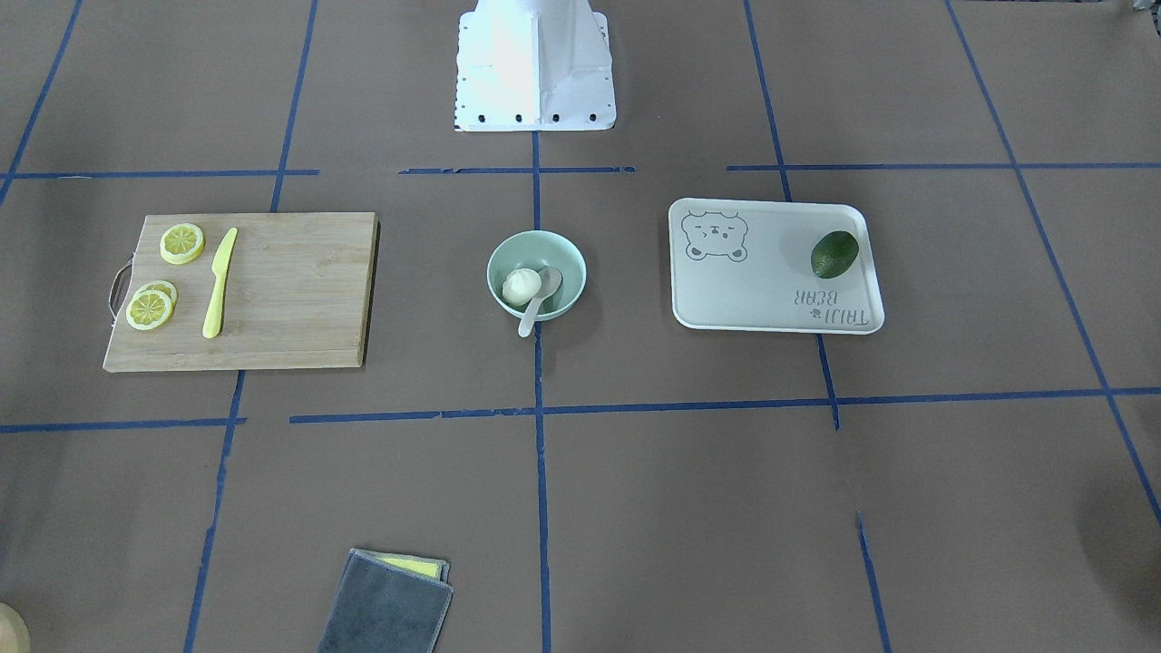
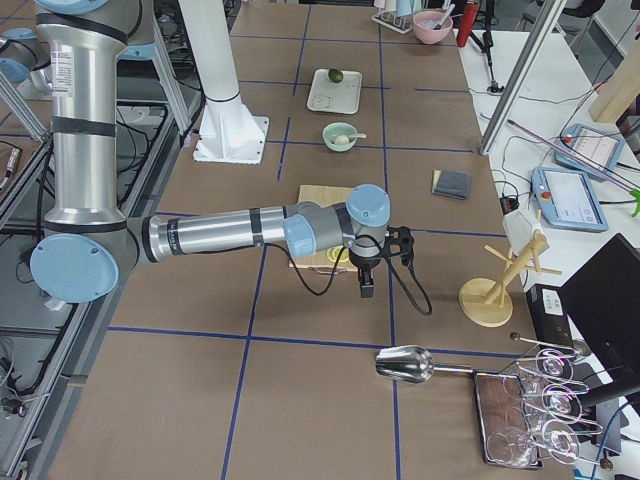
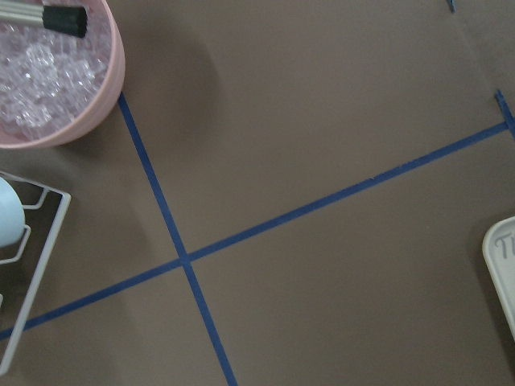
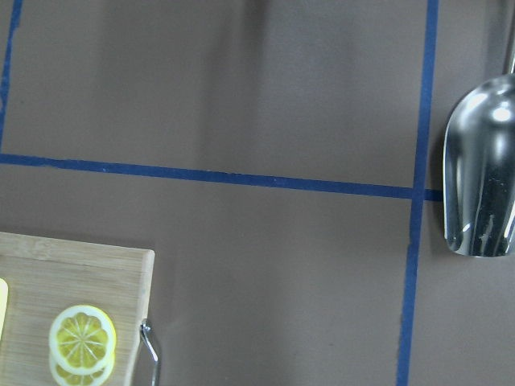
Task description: Put spoon and bun in bowl
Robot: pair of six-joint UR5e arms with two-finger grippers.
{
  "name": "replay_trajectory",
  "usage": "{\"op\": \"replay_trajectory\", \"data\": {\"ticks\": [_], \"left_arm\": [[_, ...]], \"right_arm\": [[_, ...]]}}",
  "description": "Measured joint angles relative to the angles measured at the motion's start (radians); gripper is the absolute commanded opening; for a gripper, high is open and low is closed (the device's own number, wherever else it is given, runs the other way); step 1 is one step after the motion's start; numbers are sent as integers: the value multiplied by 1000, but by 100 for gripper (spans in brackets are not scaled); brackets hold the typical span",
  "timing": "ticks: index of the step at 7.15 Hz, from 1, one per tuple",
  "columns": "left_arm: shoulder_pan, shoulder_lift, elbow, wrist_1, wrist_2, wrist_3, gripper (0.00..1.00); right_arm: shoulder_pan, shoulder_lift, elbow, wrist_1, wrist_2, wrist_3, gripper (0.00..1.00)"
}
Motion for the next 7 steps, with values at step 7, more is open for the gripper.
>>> {"op": "replay_trajectory", "data": {"ticks": [7], "left_arm": [[0,16,44,-3,-17,3,100]], "right_arm": [[27,7,-23,-36,18,-98,100]]}}
